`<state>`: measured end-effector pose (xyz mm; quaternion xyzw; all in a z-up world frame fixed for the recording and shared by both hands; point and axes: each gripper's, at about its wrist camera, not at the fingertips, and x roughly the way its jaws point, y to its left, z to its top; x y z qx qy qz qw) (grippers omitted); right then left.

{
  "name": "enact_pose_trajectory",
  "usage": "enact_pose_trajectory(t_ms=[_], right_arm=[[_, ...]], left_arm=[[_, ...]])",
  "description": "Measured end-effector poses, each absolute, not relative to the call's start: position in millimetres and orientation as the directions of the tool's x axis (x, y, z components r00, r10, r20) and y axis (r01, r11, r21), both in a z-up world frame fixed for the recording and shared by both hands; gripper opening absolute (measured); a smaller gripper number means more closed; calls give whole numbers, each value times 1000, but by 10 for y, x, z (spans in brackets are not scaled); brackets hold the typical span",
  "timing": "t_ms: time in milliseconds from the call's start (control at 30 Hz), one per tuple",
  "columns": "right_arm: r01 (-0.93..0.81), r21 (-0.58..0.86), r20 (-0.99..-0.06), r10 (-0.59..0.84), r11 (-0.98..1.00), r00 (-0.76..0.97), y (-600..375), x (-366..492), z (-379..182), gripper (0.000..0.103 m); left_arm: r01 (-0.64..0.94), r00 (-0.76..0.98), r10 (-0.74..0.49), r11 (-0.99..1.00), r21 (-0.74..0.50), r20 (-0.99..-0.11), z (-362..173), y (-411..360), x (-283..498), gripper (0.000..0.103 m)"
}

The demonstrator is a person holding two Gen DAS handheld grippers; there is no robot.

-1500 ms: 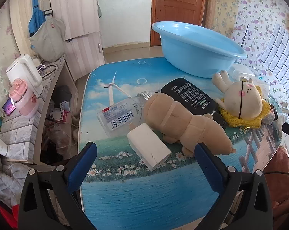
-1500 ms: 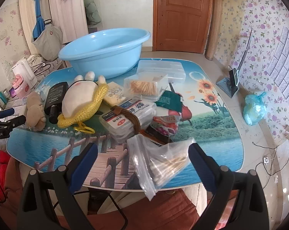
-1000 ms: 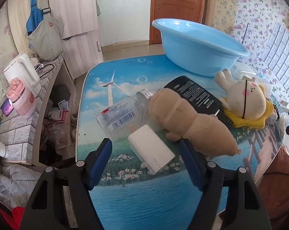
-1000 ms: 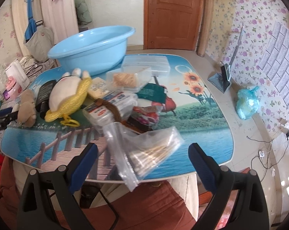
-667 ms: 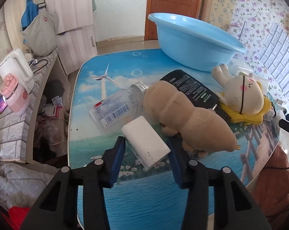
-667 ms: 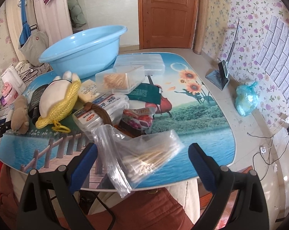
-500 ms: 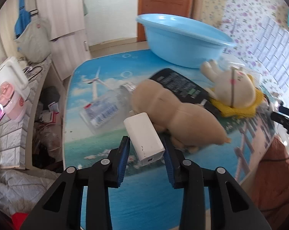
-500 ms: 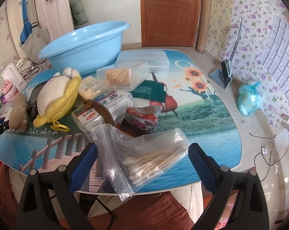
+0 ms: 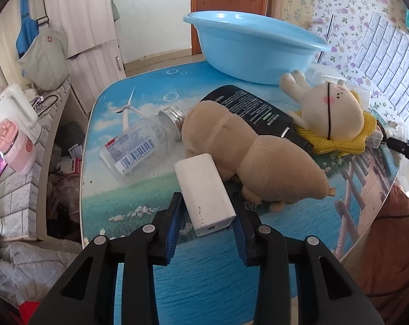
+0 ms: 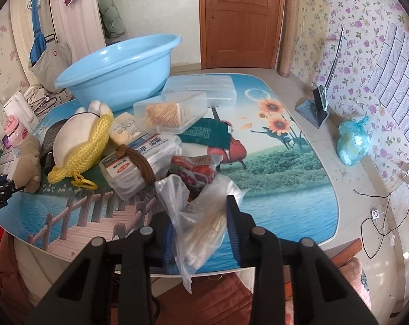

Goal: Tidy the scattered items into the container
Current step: 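Grasp the white charger with the left tool while the right tool grasps the toothpick bag, then carry both items over the blue basin and open both tools to drop them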

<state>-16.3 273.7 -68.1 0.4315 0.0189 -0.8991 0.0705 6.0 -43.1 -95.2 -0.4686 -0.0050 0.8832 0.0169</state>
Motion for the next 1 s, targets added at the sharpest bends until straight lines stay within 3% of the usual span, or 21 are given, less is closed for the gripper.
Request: enact_pose_trajectory(t_ms=[200,533,1000], right_arm=[[122,31,-736,-106,-992,-668,2799,-141,-502,29],[194,84,-642,-202,-977,-740,2654,-129,-58,27],[287,100,-589,-289,-953,-755,2416,-233,150,27]], left_arm=[[24,-617,11,-999,-33,-787,-797,-519,159,24],[-2,-695,44,-998,-60,-717,-263,-535,184,24],[-56,-724,92,-996,-74,-683,4,-341,-33,24]])
